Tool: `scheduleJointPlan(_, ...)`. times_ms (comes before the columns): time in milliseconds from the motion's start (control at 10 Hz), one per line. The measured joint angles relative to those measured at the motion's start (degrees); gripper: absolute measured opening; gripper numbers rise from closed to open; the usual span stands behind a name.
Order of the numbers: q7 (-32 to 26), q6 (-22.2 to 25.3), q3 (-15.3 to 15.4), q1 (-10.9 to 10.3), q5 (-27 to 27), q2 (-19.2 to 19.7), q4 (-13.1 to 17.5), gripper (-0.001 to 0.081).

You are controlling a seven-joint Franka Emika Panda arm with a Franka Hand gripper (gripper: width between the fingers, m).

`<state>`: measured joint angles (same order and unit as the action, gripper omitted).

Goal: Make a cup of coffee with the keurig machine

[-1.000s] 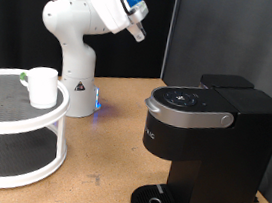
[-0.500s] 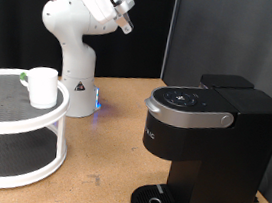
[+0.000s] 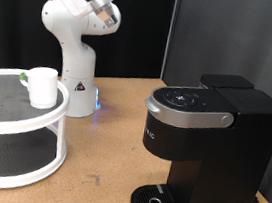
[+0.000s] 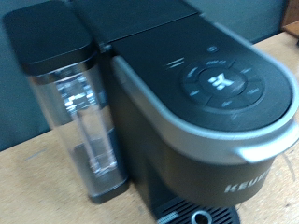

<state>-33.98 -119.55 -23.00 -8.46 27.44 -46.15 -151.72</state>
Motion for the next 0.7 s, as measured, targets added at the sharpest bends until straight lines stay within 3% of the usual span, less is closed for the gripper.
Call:
scheduleJointPlan(400,-0.9,10.6,-2.9,4.8,-4.7,-6.0,-0.2,0.0000)
scheduleJointPlan(600,0.6,10.3,-2.9,5.1,-4.7,-5.9,-0.4,0.0000)
scheduleJointPlan(700,1.4,10.4,-3.1,6.3,-4.7,-6.0,-0.5,0.0000)
